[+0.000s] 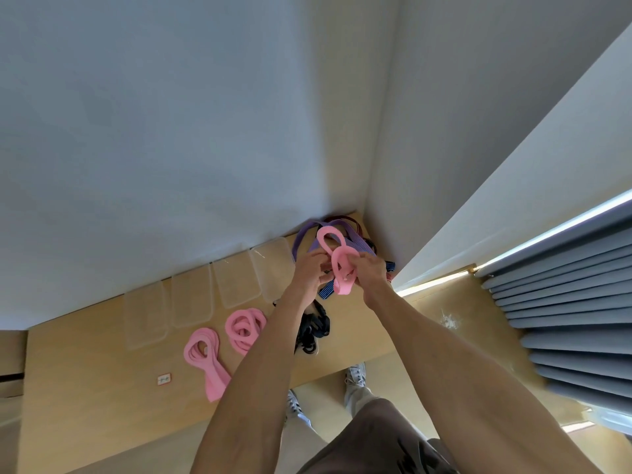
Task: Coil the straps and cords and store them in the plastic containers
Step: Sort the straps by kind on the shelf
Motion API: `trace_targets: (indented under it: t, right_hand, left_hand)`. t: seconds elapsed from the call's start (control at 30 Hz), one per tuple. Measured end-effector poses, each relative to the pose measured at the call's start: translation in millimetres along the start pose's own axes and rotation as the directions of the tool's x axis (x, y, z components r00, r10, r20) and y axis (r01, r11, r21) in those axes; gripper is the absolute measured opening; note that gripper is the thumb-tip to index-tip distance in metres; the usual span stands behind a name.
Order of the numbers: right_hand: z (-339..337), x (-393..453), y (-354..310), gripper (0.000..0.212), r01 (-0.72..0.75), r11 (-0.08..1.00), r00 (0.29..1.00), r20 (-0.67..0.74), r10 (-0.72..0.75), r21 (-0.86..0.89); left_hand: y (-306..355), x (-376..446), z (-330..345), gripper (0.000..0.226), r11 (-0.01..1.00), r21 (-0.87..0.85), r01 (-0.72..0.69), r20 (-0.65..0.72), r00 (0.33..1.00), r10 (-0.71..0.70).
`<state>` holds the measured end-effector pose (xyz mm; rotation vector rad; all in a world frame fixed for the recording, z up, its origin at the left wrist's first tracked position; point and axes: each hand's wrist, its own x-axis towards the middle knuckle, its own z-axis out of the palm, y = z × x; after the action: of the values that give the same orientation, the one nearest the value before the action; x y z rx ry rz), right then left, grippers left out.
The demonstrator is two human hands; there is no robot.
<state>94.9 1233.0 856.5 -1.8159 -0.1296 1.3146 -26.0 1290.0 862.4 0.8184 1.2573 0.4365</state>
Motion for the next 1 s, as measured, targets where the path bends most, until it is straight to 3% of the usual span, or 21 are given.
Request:
trace_targets:
  t: [0.1,0.17,0.23,0.3,0.37,0.43,0.53,0.6,0.67,0.73,0.83,1.0]
  right_hand:
    - [-1.0,0.2,1.3,0.009,-0.003,1.0,1.0,0.008,0.003,0.01]
    - [0.0,-0.9,-1.4,0.005,-0.046,0.997,0.997,0.065,0.041,0.064]
    - [1.5,-1.6,-3.8,0.01,-0.097,0.99,0.987,0.139,0.083,0.1]
    - [1.7,-3.0,-6.1,0.013,-0.139,0.985,0.975,0.189,0.118,0.099]
    - [1.8,-2.6,-6.5,0.008,-0.163,0.982,0.972,0.189,0.142,0.096]
    - [1.7,-0.6,-6.4,0.009,-0.143,0.989,0.983,0.126,0.136,0.047]
    - [0.6,2.5,-5.0,0.027,-0.054,0.992,0.998,-0.024,0.051,-0.118]
    - [-1.9,2.9,-3.7,0.027,-0.018,0.993,0.995,-0.103,0.006,-0.115]
    - [-4.5,-0.2,-4.7,0.02,-0.002,0.998,0.995,-0.099,-0.005,-0.064]
    - [-6.7,-3.8,-5.6,0.009,-0.005,0.999,1.0,0.011,0.004,0.054]
    - [-5.3,-9.6,-7.5,0.01,-0.039,0.988,0.984,0.177,0.012,0.147]
    - [5.9,-11.6,-13.6,0.017,0.055,0.993,0.989,0.129,-0.068,0.101]
  left_hand:
    - [6.0,-0.3,4.6,0.026,0.982,0.156,-0.104,-0.012,0.994,0.107]
    - [9.7,-1.9,6.8,0.015,0.997,0.047,-0.063,-0.033,0.997,0.065]
    - [10.5,-2.3,4.0,0.024,0.985,-0.174,0.016,-0.097,0.995,-0.033]
    - [9.2,-1.1,0.3,0.026,0.931,-0.365,0.011,-0.079,0.996,-0.043]
    - [9.3,-1.3,-3.4,0.026,0.914,-0.406,-0.001,-0.09,0.995,-0.039]
    - [8.6,-1.0,-6.1,0.022,0.954,-0.298,-0.037,-0.148,0.989,-0.008]
    - [6.0,1.6,-8.9,0.014,0.997,0.014,-0.074,-0.249,0.965,0.075]
    - [6.4,4.4,-13.2,0.01,0.98,0.19,-0.067,-0.368,0.92,0.134]
    - [10.1,5.0,-17.6,0.013,0.957,0.283,-0.072,-0.411,0.892,0.189]
    - [14.6,3.6,-19.5,0.015,0.93,0.347,-0.124,-0.359,0.898,0.254]
    - [18.1,0.5,-19.6,0.022,0.897,0.395,-0.2,-0.264,0.91,0.32]
    - [23.7,-4.6,-17.8,0.021,0.953,0.241,-0.183,-0.168,0.959,0.226]
